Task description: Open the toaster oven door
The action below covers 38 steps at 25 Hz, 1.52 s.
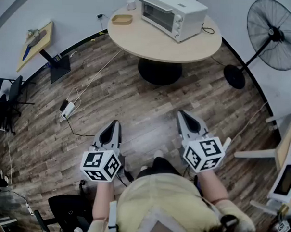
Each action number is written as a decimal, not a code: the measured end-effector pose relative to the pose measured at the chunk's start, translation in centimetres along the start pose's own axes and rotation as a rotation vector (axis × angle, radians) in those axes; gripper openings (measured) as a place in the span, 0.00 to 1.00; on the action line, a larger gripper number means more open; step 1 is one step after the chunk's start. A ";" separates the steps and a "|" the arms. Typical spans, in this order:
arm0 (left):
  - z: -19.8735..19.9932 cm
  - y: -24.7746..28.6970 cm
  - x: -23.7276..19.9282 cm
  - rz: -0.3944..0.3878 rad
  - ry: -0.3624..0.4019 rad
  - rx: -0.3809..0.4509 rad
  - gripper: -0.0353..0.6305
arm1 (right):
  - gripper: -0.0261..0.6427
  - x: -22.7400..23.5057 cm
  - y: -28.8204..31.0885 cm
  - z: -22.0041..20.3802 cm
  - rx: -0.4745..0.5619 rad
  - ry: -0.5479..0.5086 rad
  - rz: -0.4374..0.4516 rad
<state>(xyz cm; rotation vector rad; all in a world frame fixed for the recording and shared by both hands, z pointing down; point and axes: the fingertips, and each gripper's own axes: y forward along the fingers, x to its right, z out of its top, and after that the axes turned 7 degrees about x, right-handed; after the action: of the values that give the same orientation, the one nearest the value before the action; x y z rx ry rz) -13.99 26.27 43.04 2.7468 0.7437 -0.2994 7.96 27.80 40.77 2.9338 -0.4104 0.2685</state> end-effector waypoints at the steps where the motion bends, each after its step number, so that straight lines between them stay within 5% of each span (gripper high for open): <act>1: 0.0 -0.1 -0.3 0.013 0.034 -0.001 0.06 | 0.04 -0.1 -0.1 -0.3 -0.005 0.005 -0.007; 4: 0.1 -0.5 -0.9 0.041 0.102 0.006 0.06 | 0.04 -0.5 -0.3 -1.2 -0.016 0.019 -0.019; 10: 1.1 -0.4 0.0 -0.013 0.042 0.076 0.06 | 0.04 -0.8 -0.4 -1.9 -0.022 0.049 -0.006; 26: 2.9 3.9 0.2 0.059 0.064 0.117 0.06 | 0.04 1.9 4.1 -1.3 -0.019 0.128 0.069; 38: 2.8 7.5 0.9 0.068 0.074 0.070 0.06 | 0.05 4.5 6.1 -1.8 -0.026 0.306 0.092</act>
<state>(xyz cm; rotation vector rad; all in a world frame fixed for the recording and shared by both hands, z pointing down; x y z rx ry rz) -9.66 19.62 41.79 2.8565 0.6690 -0.2143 10.18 21.26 44.22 2.7868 -0.4968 0.7056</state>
